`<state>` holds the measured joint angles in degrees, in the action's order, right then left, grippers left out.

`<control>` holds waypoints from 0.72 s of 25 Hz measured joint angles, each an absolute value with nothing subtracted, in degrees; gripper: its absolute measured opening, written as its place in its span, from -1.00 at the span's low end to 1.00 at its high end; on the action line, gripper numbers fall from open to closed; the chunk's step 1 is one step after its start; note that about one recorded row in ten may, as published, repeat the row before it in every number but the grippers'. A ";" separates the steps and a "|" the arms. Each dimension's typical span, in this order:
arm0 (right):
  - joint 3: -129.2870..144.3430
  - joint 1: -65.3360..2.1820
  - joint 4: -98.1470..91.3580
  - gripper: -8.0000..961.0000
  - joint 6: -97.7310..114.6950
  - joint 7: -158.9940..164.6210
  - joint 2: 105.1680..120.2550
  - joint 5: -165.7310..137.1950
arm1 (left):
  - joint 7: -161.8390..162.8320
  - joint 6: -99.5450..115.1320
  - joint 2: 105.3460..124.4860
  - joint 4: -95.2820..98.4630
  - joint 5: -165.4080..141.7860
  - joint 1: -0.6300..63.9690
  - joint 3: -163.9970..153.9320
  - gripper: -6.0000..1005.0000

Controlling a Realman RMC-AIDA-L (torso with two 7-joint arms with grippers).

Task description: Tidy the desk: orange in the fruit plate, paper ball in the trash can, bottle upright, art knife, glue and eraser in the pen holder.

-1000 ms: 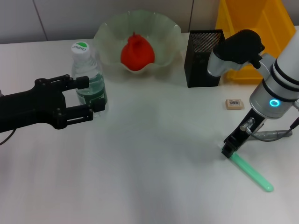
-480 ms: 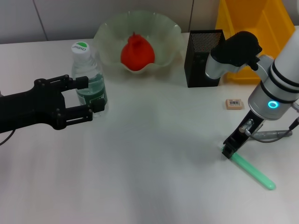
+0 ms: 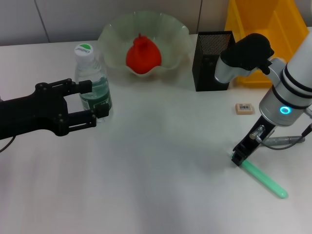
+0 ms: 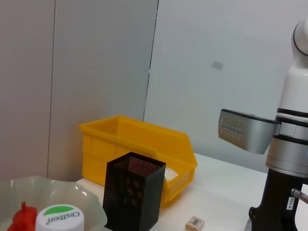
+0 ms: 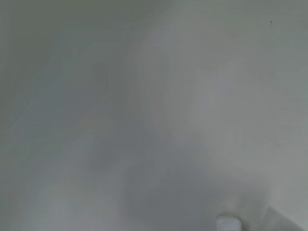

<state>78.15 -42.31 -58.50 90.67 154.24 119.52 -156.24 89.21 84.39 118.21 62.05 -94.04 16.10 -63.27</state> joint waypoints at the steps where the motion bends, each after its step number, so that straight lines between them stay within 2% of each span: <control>1: 78.16 -42.26 -58.54 -0.61 90.54 154.30 119.53 -156.24 | 89.20 84.42 118.21 62.05 -94.03 16.08 -63.27 0.47; 18: 77.66 -41.35 -64.93 -0.61 89.63 154.90 119.38 -156.15 | 89.21 84.50 118.31 62.05 -93.93 15.92 -62.65 0.47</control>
<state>77.66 -41.35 -64.93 89.63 154.90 119.38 -156.15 89.21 84.50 118.31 62.05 -93.93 15.92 -62.65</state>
